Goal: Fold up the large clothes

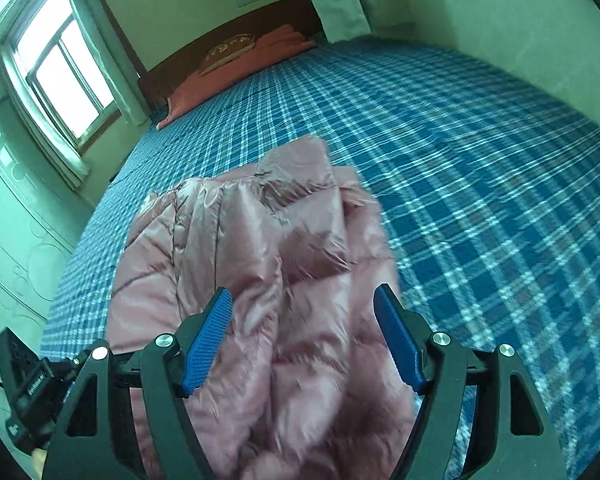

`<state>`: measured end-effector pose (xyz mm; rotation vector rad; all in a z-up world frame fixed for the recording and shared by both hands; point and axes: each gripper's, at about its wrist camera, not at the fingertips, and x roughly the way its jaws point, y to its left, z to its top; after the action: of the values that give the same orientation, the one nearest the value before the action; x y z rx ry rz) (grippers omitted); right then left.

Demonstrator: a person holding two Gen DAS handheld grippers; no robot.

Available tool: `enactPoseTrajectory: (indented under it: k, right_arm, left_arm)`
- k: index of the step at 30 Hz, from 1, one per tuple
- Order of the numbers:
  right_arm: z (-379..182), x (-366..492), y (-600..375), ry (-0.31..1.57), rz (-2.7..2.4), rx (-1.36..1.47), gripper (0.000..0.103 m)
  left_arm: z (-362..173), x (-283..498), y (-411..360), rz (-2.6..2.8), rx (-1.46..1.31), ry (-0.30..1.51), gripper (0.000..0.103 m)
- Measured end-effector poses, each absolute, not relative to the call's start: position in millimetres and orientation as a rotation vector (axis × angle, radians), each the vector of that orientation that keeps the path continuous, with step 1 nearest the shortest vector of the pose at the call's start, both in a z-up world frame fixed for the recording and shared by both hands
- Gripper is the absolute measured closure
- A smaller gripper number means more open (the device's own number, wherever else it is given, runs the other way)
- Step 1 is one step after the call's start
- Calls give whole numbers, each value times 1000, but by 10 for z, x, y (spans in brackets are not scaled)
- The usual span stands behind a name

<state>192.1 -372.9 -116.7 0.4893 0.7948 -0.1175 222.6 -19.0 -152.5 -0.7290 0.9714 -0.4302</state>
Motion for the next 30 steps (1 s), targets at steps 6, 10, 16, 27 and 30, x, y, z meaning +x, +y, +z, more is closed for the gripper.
enactPoseTrajectory:
  k: [6, 10, 16, 27, 30]
  right_arm:
    - [-1385, 2194, -3818, 821, -5, 632, 69]
    - [-1391, 2147, -3913, 781, -30, 632, 87]
    - [-1678, 2070, -4269, 809, -91, 679, 89]
    - [-1684, 1882, -4438, 823, -63, 730, 80]
    - [-1485, 1593, -4403, 785, -58, 742, 52]
  left_arm:
    - [-1627, 2359, -190, -415, -822, 1000, 31]
    - [-1566, 2318, -230, -398, -831, 986, 30]
    - [-1596, 2350, -564, -406, -725, 1045, 30]
    - [-1762, 2344, -660, -407, -689, 1097, 28]
    - [-1703, 2128, -463, -418, -747, 1065, 28]
